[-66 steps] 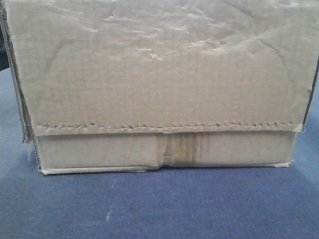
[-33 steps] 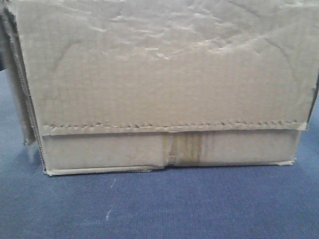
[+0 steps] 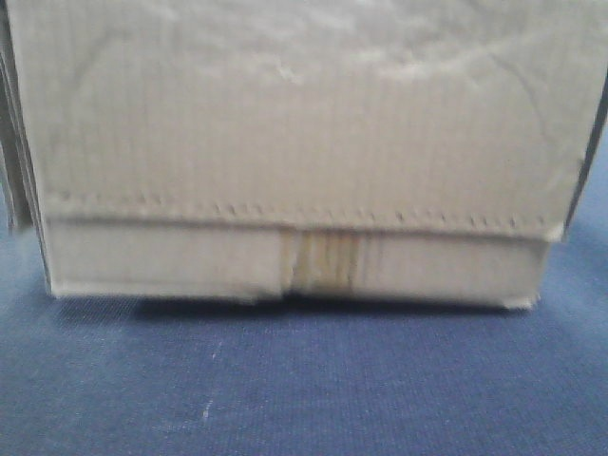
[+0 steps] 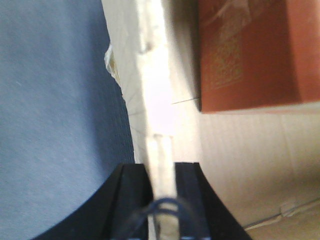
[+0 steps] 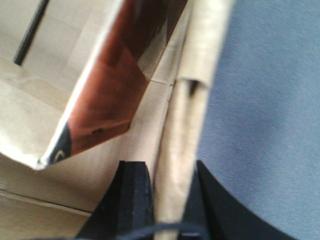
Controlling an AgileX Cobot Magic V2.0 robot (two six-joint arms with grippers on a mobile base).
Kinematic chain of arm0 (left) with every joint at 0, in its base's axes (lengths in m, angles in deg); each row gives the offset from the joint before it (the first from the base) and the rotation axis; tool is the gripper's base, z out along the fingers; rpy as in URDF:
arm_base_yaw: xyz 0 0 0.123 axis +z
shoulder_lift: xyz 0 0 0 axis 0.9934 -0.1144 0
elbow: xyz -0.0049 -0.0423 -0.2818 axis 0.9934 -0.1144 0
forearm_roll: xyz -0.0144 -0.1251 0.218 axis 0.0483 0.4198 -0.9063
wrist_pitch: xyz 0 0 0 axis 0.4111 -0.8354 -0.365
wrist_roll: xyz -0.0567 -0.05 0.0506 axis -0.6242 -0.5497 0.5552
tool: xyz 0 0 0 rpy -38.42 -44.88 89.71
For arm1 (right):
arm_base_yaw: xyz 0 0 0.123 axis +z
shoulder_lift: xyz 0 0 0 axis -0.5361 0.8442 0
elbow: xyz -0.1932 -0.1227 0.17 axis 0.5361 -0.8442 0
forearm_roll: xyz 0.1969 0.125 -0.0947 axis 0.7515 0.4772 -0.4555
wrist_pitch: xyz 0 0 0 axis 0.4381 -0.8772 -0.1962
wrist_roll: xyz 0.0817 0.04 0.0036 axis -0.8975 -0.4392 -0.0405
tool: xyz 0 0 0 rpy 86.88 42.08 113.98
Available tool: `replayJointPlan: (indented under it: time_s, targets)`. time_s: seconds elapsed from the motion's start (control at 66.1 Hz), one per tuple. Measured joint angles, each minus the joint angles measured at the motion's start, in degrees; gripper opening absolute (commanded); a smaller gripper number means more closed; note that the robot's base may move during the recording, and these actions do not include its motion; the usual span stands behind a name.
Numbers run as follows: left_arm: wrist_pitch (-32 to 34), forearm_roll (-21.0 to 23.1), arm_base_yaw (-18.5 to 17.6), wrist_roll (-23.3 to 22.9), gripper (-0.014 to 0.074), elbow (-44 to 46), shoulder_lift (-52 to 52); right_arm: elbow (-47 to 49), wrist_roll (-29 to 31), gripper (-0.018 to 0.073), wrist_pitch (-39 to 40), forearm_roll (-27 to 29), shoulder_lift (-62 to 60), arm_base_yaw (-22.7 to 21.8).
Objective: Stack two boxes on right shelf middle
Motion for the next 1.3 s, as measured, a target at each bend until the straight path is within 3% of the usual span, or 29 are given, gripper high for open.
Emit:
replayJointPlan:
  time_s: [0.197,0.651,1.09,1.302]
  targets:
    - [-0.39,-0.77,0.00,0.00,-0.0111,7.51,1.03,2.95,-0.23,-0.0151,1.92,-0.73,-5.48,0.00]
    - [-0.76,-1.28,0.00,0.00,-0.0111,24.06,8.52,20.70,-0.36,-0.0151,2.35,-1.20,-12.20,0.00]
    - [-1.50,-1.81,-0.14,0.00,-0.0111,25.64,7.29,21.89,-0.36,-0.0151,2.35,-1.20,-12.34,0.00]
    - [-1.50,-7.90,-3.29,0.00,-0.0111,25.73,6.12,21.89,-0.36,-0.0151,3.21,-1.43,-12.23,0.00]
